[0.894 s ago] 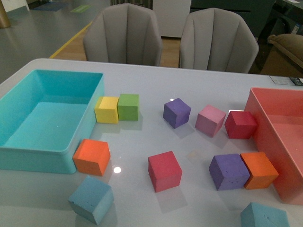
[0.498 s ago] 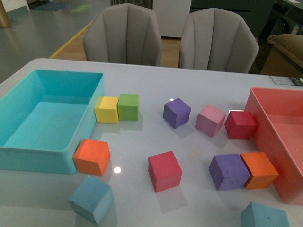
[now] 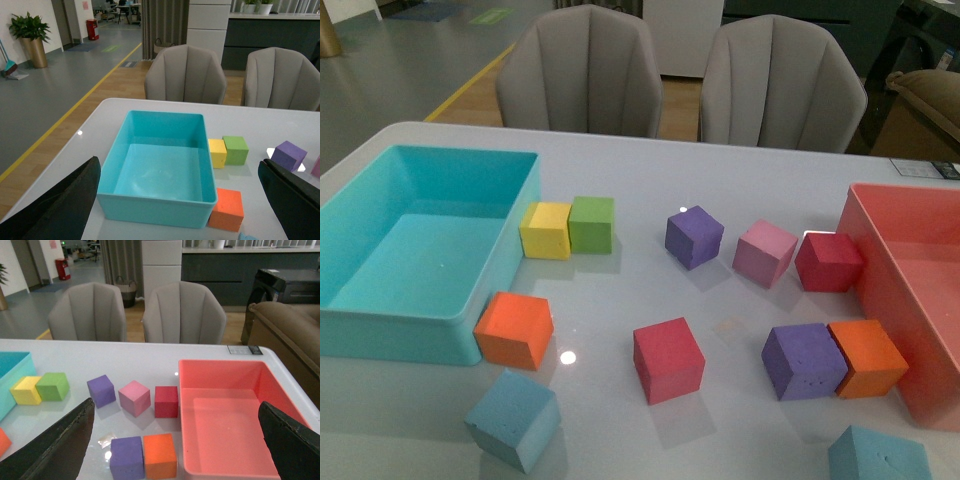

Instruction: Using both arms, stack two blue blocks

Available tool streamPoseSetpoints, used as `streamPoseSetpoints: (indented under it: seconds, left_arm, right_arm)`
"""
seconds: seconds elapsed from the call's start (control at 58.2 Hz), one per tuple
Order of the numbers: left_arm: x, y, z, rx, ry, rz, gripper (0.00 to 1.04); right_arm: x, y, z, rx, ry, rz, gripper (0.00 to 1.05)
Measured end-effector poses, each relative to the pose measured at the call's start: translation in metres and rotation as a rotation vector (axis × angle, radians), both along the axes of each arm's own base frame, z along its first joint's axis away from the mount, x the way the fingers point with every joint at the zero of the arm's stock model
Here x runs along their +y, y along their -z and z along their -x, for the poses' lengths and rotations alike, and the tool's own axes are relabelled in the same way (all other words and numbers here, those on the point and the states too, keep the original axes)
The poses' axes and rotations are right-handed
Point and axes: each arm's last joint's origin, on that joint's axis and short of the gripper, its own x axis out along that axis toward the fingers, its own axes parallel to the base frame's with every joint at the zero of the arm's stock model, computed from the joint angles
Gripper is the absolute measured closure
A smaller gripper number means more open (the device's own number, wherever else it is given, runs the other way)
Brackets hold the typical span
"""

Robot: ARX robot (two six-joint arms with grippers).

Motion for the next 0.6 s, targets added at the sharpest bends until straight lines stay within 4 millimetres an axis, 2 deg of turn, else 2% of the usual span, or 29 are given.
streamPoseSetpoints:
  seconds: [0.275, 0.309, 0.361, 0.464, 0.601]
  left_arm:
    - [0.0, 0.0, 0.0, 0.0, 0.0, 0.0, 0.09]
    - [0.0, 0.0, 0.0, 0.0, 0.0, 0.0, 0.09]
    - [0.0, 0.0, 0.0, 0.0, 0.0, 0.0, 0.09]
    - [0.0, 0.0, 0.0, 0.0, 0.0, 0.0, 0.09]
    - [0.0, 0.0, 0.0, 0.0, 0.0, 0.0, 0.09]
  right_arm:
    - [0.0, 0.0, 0.0, 0.001, -0.001, 0.0, 0.09]
    - [0.0, 0.001, 0.0, 0.05, -0.035, 0.012, 0.09]
    - [0.0, 0.002, -0.003, 0.242, -0.115, 0.035, 0.09]
    - [-0.001, 0.006, -0.02, 0.417, -0.172, 0.099, 0.09]
    - [0.0, 0.021, -0.058, 0.584, -0.181, 0.146, 0.09]
